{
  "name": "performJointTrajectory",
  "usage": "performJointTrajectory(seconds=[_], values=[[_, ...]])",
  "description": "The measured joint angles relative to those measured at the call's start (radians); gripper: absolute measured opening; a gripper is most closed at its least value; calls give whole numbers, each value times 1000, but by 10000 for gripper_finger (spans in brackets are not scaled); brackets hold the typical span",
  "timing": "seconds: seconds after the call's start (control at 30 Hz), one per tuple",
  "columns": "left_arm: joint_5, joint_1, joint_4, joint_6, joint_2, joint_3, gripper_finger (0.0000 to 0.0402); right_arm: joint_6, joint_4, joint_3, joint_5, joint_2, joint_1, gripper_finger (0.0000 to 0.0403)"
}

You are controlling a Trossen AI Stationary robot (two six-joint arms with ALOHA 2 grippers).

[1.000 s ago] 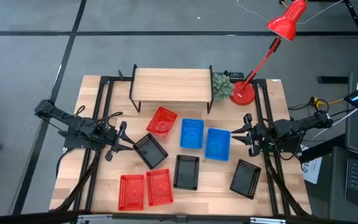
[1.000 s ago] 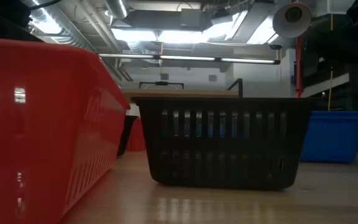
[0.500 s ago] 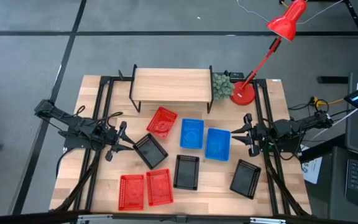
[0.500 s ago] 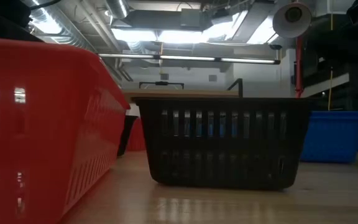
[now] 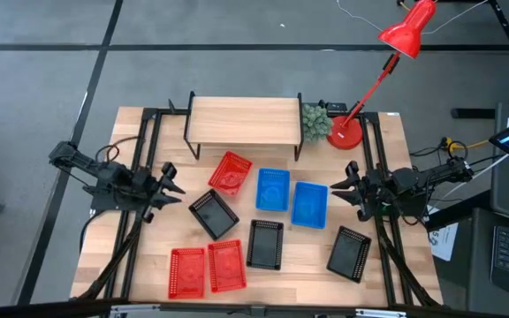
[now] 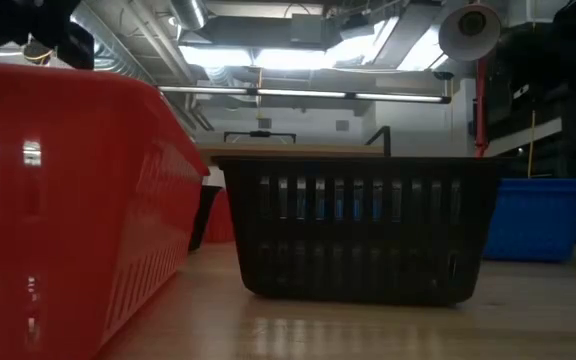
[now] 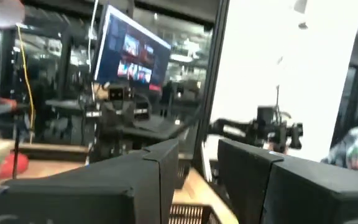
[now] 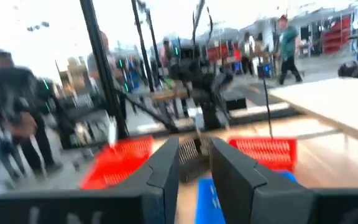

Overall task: Stack baskets on shelf by color
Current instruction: Put the left blue bin on the shelf

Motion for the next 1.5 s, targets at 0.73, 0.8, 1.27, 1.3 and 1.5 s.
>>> performJointTrajectory(seconds=[0.73,0.8,1.27,1.3,1.5], values=[[-275,1,-213,120,109,204,106,61,-189,596,-98,621,67,92],[-279,1,-232,120,132,233,106,147,-378,725,-55,783,80,92],[-324,3,-248,116,251,252,106,188,-968,1247,31,1660,37,92],[-324,2,-248,116,257,252,106,169,-983,1271,32,1701,26,92],[-323,2,-250,116,270,252,106,106,-985,1357,31,1845,-30,92]])
